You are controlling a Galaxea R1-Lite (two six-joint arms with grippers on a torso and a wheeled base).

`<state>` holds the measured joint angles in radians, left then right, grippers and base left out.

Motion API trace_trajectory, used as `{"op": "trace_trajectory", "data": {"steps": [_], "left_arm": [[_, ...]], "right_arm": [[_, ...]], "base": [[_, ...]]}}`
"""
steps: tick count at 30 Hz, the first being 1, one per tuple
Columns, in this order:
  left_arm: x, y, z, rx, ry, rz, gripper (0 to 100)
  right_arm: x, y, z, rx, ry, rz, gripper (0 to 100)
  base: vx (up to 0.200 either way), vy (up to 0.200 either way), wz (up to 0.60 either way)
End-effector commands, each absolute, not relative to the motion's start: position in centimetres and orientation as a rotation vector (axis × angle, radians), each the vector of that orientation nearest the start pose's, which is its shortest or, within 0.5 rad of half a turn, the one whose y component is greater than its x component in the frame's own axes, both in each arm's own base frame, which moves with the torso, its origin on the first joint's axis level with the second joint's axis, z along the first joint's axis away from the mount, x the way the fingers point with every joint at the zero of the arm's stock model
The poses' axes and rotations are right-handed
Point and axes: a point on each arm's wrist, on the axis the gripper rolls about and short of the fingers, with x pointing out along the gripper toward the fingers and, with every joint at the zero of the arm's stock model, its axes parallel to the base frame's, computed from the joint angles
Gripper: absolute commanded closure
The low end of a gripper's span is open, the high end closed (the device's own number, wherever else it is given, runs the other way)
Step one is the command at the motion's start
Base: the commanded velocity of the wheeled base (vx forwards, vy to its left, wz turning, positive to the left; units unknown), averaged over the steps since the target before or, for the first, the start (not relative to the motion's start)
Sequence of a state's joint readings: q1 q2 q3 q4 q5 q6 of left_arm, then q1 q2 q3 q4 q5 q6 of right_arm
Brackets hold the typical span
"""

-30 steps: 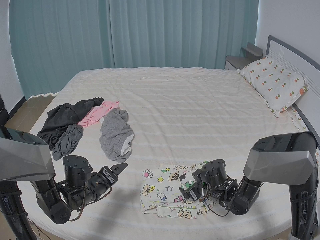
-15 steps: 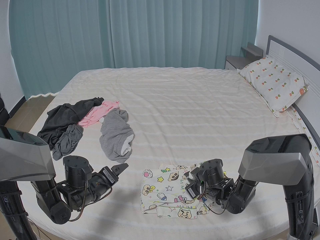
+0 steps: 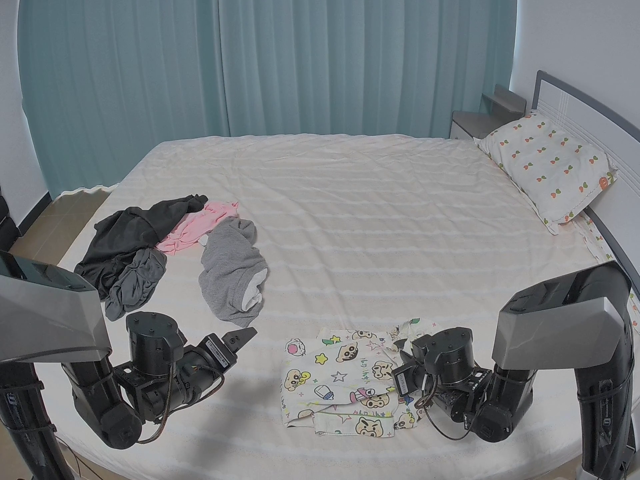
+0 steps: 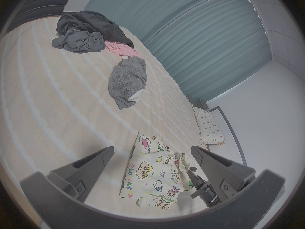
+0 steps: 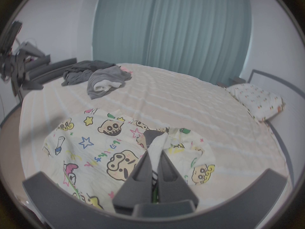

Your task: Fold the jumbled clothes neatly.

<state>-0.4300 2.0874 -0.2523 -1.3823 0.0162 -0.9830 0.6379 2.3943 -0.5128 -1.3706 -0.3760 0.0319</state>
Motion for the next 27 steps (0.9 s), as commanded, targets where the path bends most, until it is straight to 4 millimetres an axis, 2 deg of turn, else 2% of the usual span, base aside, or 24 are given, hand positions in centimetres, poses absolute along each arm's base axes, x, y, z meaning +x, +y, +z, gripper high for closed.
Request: {"op": "trace_trajectory", "data": {"steps": [1,6,7,8,14,21,27], "left_arm": [[24.2,-11.2,2.7,-0.850,0.605,-0.156,0],[24.3,-11.2,2.7,-0.850,0.605,-0.156,0],[24.2,-11.2,2.7,-0.850,0.606,-0.155,0],[24.2,-11.2,2.7,-0.850,0.606,-0.155,0],[24.2,-11.2,2.7,-0.850,0.606,-0.155,0],[24.2,-11.2,2.7,-0.850,0.606,-0.155,0],[24.2,-11.2,2.7,-0.850,0.605,-0.156,0]], "right_arm": [[25.0,17.6,-4.2,-0.156,0.516,0.212,100],[24.5,17.2,-4.3,-0.079,0.543,0.187,100],[23.7,17.0,-4.4,-0.059,0.569,0.186,100],[23.2,16.8,-4.6,-0.056,0.593,0.191,0],[22.2,16.3,-4.4,-0.016,0.616,0.171,0],[20.6,14.6,-4.3,-0.005,0.624,0.118,0],[21.1,13.9,-2.8,0.040,0.559,0.103,0]], "base": [[0.000,0.000,0.00],[0.000,0.000,0.00],[0.000,0.000,0.00],[0.000,0.000,0.00],[0.000,0.000,0.00],[0.000,0.000,0.00],[0.000,0.000,0.00]]}}
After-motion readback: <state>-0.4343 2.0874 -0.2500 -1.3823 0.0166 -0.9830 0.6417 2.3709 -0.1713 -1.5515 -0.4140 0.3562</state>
